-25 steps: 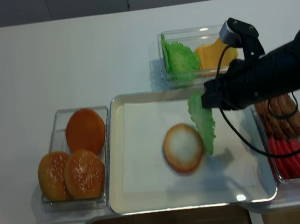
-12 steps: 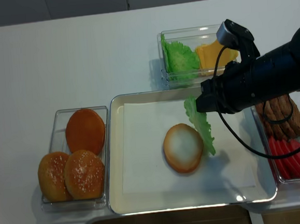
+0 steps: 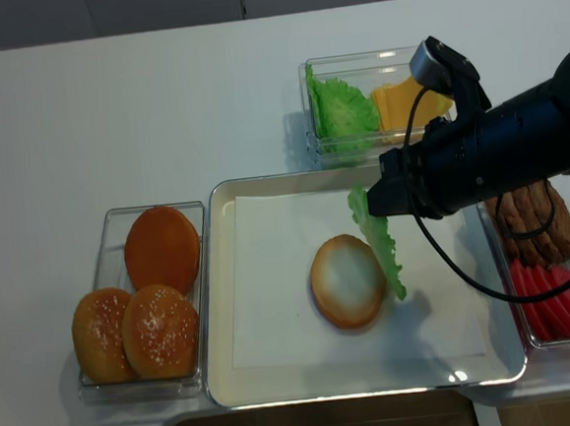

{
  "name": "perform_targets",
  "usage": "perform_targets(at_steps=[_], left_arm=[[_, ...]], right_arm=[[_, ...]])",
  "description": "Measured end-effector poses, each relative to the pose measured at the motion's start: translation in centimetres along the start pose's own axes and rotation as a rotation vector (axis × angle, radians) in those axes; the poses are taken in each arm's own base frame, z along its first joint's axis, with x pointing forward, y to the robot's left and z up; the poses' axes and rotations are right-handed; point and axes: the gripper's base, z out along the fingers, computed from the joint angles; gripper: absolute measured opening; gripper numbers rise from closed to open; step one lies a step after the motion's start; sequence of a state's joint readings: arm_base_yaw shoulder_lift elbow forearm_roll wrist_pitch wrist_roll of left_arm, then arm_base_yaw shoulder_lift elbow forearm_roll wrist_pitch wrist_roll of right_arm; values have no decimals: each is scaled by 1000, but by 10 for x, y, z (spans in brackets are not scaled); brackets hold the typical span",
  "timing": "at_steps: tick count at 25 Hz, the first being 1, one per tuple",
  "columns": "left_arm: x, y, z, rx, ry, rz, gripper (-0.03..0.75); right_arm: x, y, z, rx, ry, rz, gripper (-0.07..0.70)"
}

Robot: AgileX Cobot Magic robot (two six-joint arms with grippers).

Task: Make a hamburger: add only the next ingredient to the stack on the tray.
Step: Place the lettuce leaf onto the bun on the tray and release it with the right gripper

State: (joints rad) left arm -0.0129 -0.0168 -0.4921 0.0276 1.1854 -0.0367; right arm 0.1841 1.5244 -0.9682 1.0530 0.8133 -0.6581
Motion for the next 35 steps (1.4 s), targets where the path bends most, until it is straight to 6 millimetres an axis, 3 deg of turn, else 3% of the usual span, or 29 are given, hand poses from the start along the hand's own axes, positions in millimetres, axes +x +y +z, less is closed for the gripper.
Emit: perform_targets(at_steps=[30, 35], left_arm=[[0, 0, 0, 0, 0, 0, 358], [0, 0, 0, 0, 0, 0, 358]], right_arm=[[1, -3, 8, -37, 30, 25, 23], [1, -3, 8, -42, 28, 29, 111]])
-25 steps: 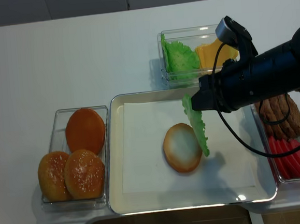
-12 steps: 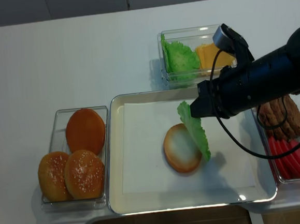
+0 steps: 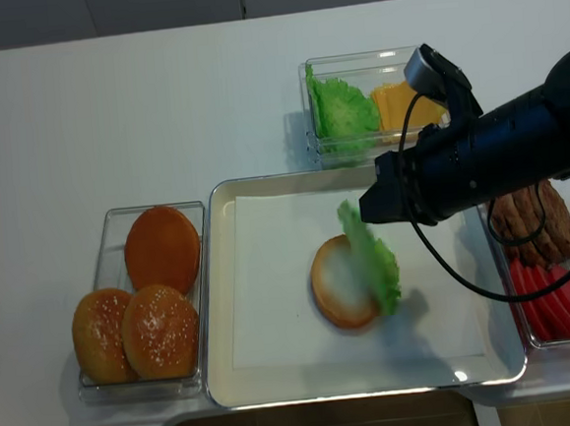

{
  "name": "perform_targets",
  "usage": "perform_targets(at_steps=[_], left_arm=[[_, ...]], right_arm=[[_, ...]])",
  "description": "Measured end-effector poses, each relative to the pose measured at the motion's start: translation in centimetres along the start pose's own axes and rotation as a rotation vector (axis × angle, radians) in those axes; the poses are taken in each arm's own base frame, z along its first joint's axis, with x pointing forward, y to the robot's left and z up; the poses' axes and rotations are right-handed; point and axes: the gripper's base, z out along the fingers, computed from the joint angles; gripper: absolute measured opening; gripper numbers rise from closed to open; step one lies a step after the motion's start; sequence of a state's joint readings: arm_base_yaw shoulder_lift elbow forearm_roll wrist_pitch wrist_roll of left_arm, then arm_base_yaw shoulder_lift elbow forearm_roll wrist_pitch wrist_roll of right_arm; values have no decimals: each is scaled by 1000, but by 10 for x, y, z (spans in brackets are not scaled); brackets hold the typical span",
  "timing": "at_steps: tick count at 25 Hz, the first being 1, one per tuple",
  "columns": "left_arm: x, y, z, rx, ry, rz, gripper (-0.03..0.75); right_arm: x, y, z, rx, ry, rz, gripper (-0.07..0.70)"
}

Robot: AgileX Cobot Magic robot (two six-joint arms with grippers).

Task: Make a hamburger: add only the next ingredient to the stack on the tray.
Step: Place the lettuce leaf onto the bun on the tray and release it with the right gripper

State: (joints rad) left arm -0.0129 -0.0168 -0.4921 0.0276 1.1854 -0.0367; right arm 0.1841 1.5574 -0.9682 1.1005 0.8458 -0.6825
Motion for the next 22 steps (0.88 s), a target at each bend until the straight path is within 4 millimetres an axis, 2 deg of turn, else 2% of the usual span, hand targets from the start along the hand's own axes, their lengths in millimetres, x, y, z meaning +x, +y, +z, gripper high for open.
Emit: perform_targets(at_steps=[4, 11, 16, 22], left_arm=[[0, 0, 0, 0, 0, 0, 358], [0, 0, 0, 0, 0, 0, 358], [0, 0, 0, 0, 0, 0, 358], [0, 0, 0, 0, 0, 0, 357]], right_arm=[[0, 1, 0, -16, -2, 12, 234], [0, 2, 0, -23, 4, 13, 404], [1, -1, -1, 26, 36, -17, 428], [-13, -1, -16, 205, 105, -63, 430]])
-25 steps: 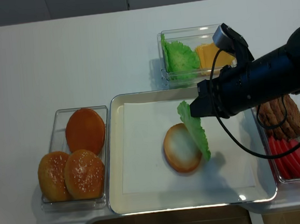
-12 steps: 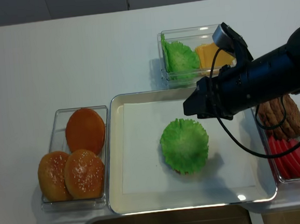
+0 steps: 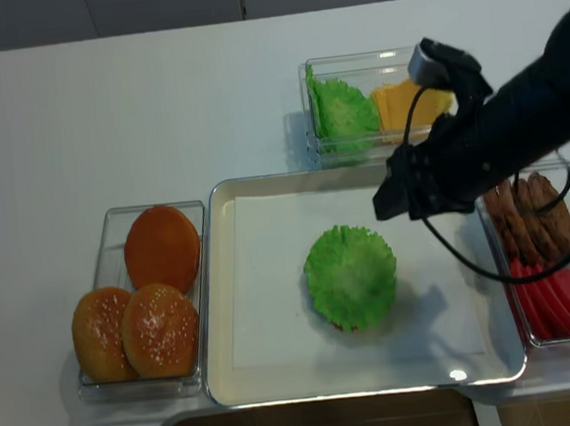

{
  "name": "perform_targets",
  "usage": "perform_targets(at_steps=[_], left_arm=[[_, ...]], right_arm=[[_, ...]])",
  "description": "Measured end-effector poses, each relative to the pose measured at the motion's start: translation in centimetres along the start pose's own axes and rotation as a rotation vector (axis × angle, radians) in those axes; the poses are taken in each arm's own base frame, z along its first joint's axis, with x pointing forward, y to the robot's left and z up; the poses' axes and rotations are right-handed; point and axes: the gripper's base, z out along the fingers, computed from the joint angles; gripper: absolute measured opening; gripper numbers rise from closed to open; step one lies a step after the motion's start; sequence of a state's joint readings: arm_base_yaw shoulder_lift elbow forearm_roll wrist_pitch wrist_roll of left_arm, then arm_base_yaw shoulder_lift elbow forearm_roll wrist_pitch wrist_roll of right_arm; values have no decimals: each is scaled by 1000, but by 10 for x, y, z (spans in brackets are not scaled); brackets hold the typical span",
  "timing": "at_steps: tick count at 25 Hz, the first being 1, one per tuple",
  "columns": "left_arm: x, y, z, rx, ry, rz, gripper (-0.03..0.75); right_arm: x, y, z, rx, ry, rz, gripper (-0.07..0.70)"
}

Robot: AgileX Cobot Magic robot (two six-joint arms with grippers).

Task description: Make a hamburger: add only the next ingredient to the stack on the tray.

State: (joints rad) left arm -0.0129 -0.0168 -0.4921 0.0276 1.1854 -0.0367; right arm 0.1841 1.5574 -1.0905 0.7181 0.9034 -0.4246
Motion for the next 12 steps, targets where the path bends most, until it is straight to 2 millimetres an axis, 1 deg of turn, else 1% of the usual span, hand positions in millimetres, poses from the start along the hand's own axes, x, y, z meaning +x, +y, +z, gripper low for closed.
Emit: perform_targets(at_steps=[2, 4, 8, 12], left_arm=[[0, 0, 0, 0, 0, 0, 356], [0, 0, 0, 0, 0, 0, 356], [0, 0, 0, 0, 0, 0, 356], [0, 0, 0, 0, 0, 0, 356]], right_arm=[[-3, 1, -9, 51, -1, -5, 430], [-2, 1, -19, 112, 3, -18, 430], [10, -1, -40, 250, 49, -36, 430], [22, 5, -63, 325, 63, -44, 429]])
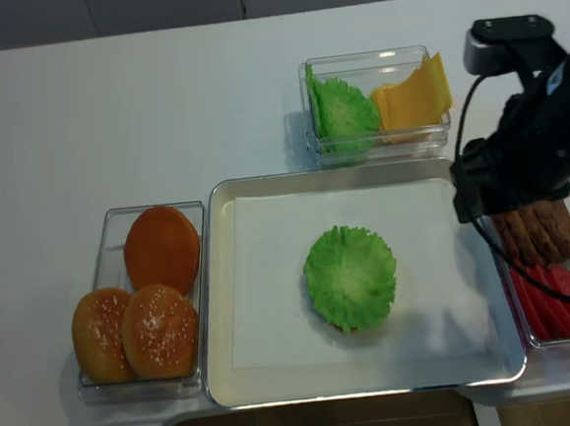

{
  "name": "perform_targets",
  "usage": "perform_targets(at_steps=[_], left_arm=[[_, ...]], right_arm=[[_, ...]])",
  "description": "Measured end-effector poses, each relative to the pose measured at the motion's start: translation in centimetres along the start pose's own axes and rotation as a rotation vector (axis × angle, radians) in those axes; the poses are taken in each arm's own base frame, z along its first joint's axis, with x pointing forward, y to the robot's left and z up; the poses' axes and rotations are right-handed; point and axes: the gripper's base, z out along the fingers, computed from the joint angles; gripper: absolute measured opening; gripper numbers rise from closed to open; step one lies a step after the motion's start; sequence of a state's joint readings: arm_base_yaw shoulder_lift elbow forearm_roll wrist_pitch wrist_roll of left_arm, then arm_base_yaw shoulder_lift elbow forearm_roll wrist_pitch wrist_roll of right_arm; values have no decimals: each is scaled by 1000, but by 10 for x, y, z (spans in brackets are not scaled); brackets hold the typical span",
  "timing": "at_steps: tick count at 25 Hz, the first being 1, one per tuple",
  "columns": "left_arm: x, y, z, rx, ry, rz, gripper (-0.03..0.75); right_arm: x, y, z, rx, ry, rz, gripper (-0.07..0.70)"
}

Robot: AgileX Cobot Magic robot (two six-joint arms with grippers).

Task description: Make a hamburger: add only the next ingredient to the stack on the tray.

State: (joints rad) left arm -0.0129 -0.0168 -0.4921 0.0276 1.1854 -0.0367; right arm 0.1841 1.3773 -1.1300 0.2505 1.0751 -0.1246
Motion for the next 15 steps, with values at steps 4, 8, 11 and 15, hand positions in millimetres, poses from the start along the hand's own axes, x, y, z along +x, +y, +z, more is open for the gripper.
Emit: perform_targets(at_steps=[4, 8, 11, 15], left_arm=[[0, 0, 0, 0, 0, 0, 356], [0, 0, 0, 0, 0, 0, 356], [0, 0, 0, 0, 0, 0, 356], [0, 0, 0, 0, 0, 0, 356]], right_arm=[[17, 3, -30, 36, -20, -5, 429], [38, 7, -65, 84, -92, 10, 429], [58, 10, -88, 108, -151, 17, 429], [92, 12, -102, 110, -202, 20, 429]])
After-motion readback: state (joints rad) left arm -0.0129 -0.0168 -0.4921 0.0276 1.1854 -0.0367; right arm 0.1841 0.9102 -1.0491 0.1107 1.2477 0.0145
